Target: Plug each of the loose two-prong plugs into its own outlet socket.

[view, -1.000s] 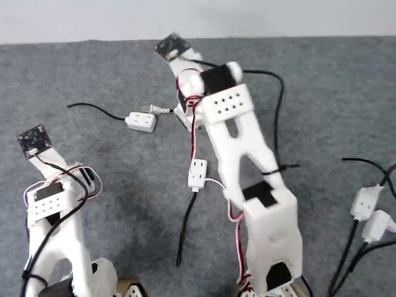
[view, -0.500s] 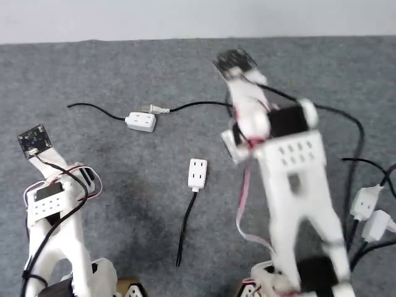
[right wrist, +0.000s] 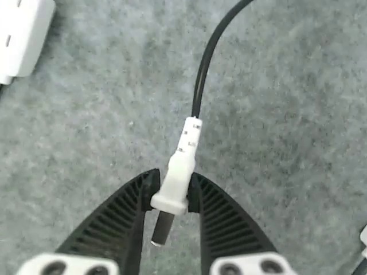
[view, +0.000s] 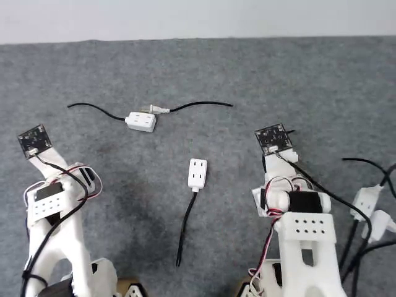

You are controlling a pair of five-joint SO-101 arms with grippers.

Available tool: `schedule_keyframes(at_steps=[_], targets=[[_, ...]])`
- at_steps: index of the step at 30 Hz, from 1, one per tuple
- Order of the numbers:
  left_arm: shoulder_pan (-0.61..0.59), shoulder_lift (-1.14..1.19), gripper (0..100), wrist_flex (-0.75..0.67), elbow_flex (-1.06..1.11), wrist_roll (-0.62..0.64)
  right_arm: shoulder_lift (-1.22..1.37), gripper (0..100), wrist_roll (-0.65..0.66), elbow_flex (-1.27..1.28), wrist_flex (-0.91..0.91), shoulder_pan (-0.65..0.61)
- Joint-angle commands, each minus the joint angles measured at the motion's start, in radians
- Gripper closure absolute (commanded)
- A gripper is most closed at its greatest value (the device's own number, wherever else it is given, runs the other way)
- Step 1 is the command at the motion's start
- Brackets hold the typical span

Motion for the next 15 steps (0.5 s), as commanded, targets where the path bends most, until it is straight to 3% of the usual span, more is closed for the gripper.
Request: schedule_keyframes(at_steps=[1,7,15], targets=[[-0.005,0.0,83,-0.023,-0.012,-0.011,-0.027,98.3,0.012,0.012,-0.059,0.008],[-0.005,0.0,83,-0.023,-0.012,-0.011,-0.027,81.9,0.009,0.066,-0.119,0.01],[-0.005,0.0,83,-0.023,-0.012,-0.011,-0.038,81.1,0.011,0.071,-0.111,0.007]])
